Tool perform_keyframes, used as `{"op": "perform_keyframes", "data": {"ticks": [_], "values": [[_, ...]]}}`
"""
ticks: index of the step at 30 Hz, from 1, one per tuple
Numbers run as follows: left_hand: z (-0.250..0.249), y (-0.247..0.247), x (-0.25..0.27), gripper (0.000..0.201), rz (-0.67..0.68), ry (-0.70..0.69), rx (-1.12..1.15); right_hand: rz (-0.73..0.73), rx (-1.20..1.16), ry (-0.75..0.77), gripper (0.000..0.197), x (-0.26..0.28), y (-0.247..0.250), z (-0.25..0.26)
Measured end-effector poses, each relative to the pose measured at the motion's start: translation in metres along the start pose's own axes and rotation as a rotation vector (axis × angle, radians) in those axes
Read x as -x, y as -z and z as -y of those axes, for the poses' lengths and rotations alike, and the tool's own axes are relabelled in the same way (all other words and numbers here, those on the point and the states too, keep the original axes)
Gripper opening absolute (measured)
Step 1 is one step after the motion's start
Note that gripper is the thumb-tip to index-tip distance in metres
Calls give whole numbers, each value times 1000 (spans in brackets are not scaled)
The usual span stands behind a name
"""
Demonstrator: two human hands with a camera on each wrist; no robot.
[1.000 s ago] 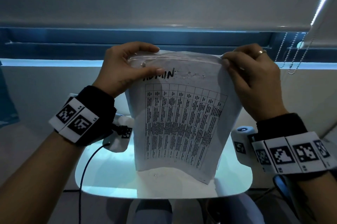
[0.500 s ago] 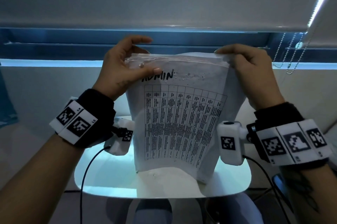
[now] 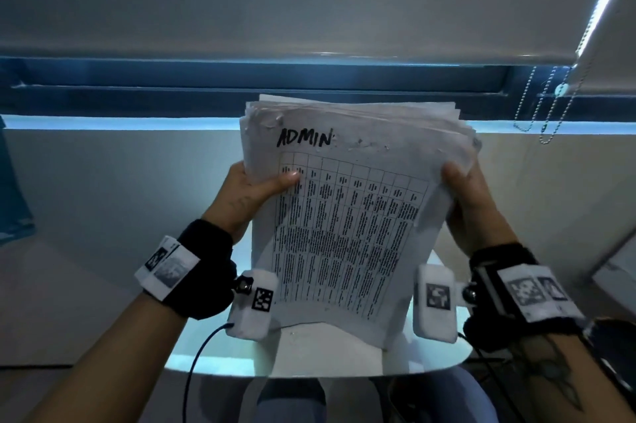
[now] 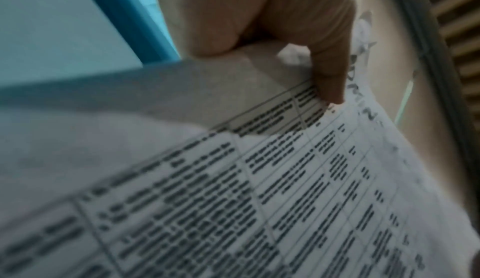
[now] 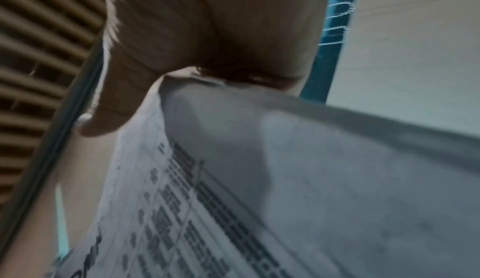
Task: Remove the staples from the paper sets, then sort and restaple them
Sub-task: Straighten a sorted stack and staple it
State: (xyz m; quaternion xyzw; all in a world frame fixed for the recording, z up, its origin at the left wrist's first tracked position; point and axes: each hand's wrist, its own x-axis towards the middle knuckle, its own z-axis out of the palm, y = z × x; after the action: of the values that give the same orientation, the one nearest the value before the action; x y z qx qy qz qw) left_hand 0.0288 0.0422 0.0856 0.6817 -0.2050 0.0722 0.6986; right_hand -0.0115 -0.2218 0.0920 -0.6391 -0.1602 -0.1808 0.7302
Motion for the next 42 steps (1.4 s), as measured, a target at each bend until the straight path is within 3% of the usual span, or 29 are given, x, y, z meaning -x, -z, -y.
{"op": "perform_keyframes", "data": {"ticks": [2, 4, 6, 8, 11, 14, 16, 20, 22, 24, 28, 33, 36, 38, 42], "values": [[-1, 0, 2, 38, 27, 22, 74, -13, 20, -54, 88, 2, -5, -4], [-5, -3, 6, 26, 34, 41, 132, -93, 11, -67, 62, 1, -16, -2], [-11, -10, 10, 14, -62, 6, 111, -204, -2, -41, 28, -1, -34, 5], [-23, -21, 15, 8, -212, -100, 46, -297, 36, 30, 15, -2, -52, 14], [-39, -29, 24, 21, -298, -288, -24, -243, 134, 211, 38, 4, -69, 28], [-42, -15, 28, 50, -131, -316, 28, -166, 126, 186, 66, 17, -62, 25], [-40, -4, 25, 66, -23, -277, 84, -141, 158, 154, 72, 22, -55, 16], [-48, 6, 12, 52, 87, -248, 152, -143, 423, 321, 77, 14, -45, 16], [-55, 6, 3, 42, 79, -259, 173, -142, 641, 490, 70, 4, -43, 25], [-58, 7, -3, 44, 44, -266, 174, -143, 860, 578, 55, -5, -41, 36], [-53, 10, -7, 43, -1, -265, 212, -118, 1034, 545, 48, -14, -41, 45], [-53, 16, -9, 38, -9, -247, 199, -150, 985, 572, 33, -12, -36, 36], [-49, 17, -9, 67, 30, -206, 143, -191, 946, 578, 27, -10, -35, 34], [-35, 21, -1, 93, 69, -137, 96, -182, 906, 555, 29, -11, -35, 35], [9, 27, 27, 85, 91, 15, 29, -154, 796, 442, 53, -11, -35, 38]]}}
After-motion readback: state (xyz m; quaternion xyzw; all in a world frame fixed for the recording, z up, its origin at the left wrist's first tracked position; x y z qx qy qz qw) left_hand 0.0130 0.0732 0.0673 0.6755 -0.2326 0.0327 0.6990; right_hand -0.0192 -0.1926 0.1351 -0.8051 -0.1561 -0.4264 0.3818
